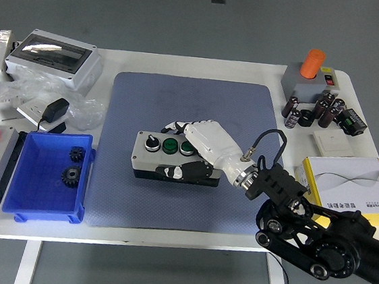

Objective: Pick up the button,place it on the desk,press the button,press the button

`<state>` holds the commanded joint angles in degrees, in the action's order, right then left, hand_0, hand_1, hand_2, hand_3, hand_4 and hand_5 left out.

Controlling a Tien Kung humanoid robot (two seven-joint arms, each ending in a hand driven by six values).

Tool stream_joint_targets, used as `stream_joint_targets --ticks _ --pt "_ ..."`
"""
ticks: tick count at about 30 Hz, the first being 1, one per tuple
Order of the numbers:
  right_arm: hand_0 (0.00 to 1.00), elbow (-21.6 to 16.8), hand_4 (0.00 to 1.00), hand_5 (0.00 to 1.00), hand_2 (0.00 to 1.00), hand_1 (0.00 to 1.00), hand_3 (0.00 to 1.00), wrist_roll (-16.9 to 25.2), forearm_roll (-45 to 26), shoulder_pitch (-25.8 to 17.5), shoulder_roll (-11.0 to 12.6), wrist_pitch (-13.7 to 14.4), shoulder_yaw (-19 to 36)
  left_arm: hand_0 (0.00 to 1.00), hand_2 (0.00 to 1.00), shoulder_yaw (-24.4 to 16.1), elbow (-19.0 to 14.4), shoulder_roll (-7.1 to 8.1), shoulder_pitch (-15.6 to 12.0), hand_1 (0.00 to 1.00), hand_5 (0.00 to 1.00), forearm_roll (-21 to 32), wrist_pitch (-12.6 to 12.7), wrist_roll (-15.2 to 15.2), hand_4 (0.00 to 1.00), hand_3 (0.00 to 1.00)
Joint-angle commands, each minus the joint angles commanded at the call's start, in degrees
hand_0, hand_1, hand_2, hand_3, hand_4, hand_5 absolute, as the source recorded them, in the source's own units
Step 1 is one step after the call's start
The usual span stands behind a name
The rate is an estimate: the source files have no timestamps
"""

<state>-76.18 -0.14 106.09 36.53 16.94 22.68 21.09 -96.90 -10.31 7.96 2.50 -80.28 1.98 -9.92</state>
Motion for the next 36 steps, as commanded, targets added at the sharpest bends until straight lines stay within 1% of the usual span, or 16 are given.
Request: stream_joint_targets --ticks 2,5,8,9,11,16,20,21,26,27,28,32,33,36 --pt "0.132 1.1 0.354 0.002 0.316 0.298 0.595 1.6 0.1 0.3 -0.4 0.7 -0.8 0.632 0.558 0.0 0.0 -0.03 0.0 0.631 0.194 0.0 0.0 0.0 0.651 0.64" --pt "0.13 3.5 0.35 0.002 0.316 0.299 0.59 2.3 0.4 0.4 -1.2 1.7 -1.6 0.632 0.558 0.0 0.0 -0.08 0.0 0.631 0.195 0.0 0.0 -0.1 0.652 0.64" --pt "0.13 5.8 0.35 0.002 0.316 0.299 0.59 1.7 0.9 0.1 -1.9 2.3 -1.8 0.632 0.558 0.1 0.0 -0.12 0.0 0.631 0.195 0.1 0.0 -0.2 0.652 0.64" --pt "0.147 6.5 0.327 0.002 0.318 0.314 0.596 1.3 1.2 -0.1 -2.1 2.5 -1.7 0.632 0.558 0.0 0.0 -0.14 0.0 0.63 0.199 0.0 0.0 -0.2 0.653 0.641" --pt "0.147 7.5 0.327 0.002 0.318 0.314 0.596 0.2 1.8 -0.5 -2.5 2.8 -1.5 0.632 0.558 0.0 0.0 -0.16 0.0 0.63 0.199 0.0 0.1 -0.2 0.653 0.641" --pt "0.152 8.3 0.332 0.002 0.318 0.325 0.592 -1.6 2.9 -1.5 -3.1 3.1 -0.7 0.632 0.558 0.0 0.0 -0.21 -0.1 0.63 0.2 0.0 0.1 -0.2 0.653 0.642" --pt "0.152 8.5 0.332 0.002 0.318 0.325 0.592 -2.2 3.0 -2.2 -3.5 3.2 -0.3 0.632 0.558 -0.1 0.0 -0.21 -0.1 0.63 0.2 0.0 0.1 -0.3 0.653 0.642" --pt "0.157 8.5 0.352 0.002 0.318 0.326 0.586 -2.2 2.9 -2.4 -3.6 3.2 -0.2 0.632 0.558 -0.1 0.0 -0.2 -0.1 0.63 0.202 -0.1 0.1 -0.3 0.653 0.642" --pt "0.157 9.0 0.352 0.002 0.318 0.326 0.586 -1.7 2.6 -2.5 -3.7 3.4 -0.4 0.632 0.558 -0.2 0.0 -0.17 -0.1 0.63 0.202 -0.2 0.1 -0.4 0.653 0.642" --pt "0.168 9.2 0.373 0.002 0.319 0.337 0.582 -1.5 2.5 -2.5 -3.6 3.4 -0.5 0.632 0.558 -0.2 0.0 -0.17 -0.1 0.63 0.206 -0.1 0.1 -0.4 0.652 0.641" --pt "0.168 9.3 0.373 0.002 0.319 0.337 0.582 -1.4 2.4 -2.5 -3.6 3.3 -0.5 0.632 0.558 -0.2 0.0 -0.17 -0.1 0.63 0.206 -0.2 0.1 -0.4 0.652 0.641" --pt "0.168 10.0 0.373 0.002 0.319 0.337 0.582 -0.8 3.0 -2.1 -3.4 2.4 -0.6 0.632 0.558 -0.2 0.0 -0.18 -0.1 0.63 0.206 -0.2 0.1 -0.4 0.652 0.641" --pt "0.195 10.2 0.394 0.002 0.359 0.374 0.595 -0.7 3.2 -2.0 -3.4 2.2 -0.6 0.632 0.558 -0.2 0.0 -0.18 -0.1 0.63 0.205 -0.2 0.1 -0.4 0.652 0.641" --pt "0.195 10.6 0.394 0.002 0.359 0.374 0.595 -0.3 4.2 -1.7 -3.3 1.5 -0.5 0.632 0.558 -0.2 0.0 -0.18 -0.1 0.63 0.205 -0.2 0.1 -0.4 0.652 0.641"
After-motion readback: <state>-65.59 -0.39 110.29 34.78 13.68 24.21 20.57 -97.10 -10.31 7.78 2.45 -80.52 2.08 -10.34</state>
